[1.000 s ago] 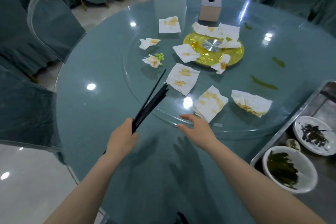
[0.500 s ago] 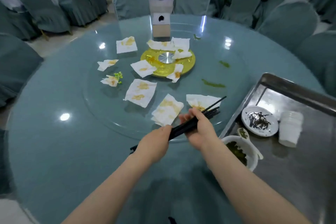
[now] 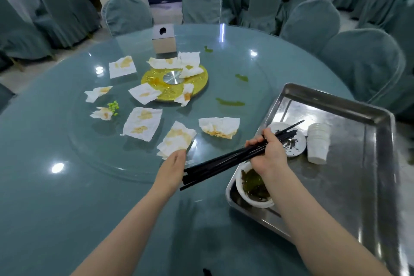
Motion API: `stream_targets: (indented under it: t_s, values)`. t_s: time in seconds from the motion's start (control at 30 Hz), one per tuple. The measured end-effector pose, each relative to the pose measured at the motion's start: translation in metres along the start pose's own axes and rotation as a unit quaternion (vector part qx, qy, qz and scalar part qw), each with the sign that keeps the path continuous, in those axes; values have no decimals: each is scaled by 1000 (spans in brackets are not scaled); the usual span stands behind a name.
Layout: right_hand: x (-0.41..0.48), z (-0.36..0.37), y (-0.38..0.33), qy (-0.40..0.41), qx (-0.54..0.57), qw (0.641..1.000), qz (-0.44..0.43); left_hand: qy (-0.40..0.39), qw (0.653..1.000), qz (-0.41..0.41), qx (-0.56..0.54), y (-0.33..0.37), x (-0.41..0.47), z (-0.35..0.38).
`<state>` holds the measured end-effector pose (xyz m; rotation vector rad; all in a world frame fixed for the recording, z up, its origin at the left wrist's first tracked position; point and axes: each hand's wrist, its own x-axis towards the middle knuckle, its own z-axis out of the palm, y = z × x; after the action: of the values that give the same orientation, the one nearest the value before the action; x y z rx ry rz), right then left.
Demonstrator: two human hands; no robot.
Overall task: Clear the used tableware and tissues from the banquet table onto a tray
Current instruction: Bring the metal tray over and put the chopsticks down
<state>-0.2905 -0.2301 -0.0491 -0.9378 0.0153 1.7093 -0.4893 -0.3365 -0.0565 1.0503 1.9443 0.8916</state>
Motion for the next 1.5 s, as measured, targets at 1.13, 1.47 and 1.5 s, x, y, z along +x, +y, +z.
stream_targets:
  t_s: [1.13,1.47,1.5]
  values:
    - [14,-186,-154,207,-193,958,46,-134,987,-16,-88,26,-12,130]
    - [22,-187,-138,215,-265,938,54,-141,984,-41,-106,23,-7,127]
    - [21,-184,-137,212,-267,939,43,-142,983,-45,-111,24,-7,127]
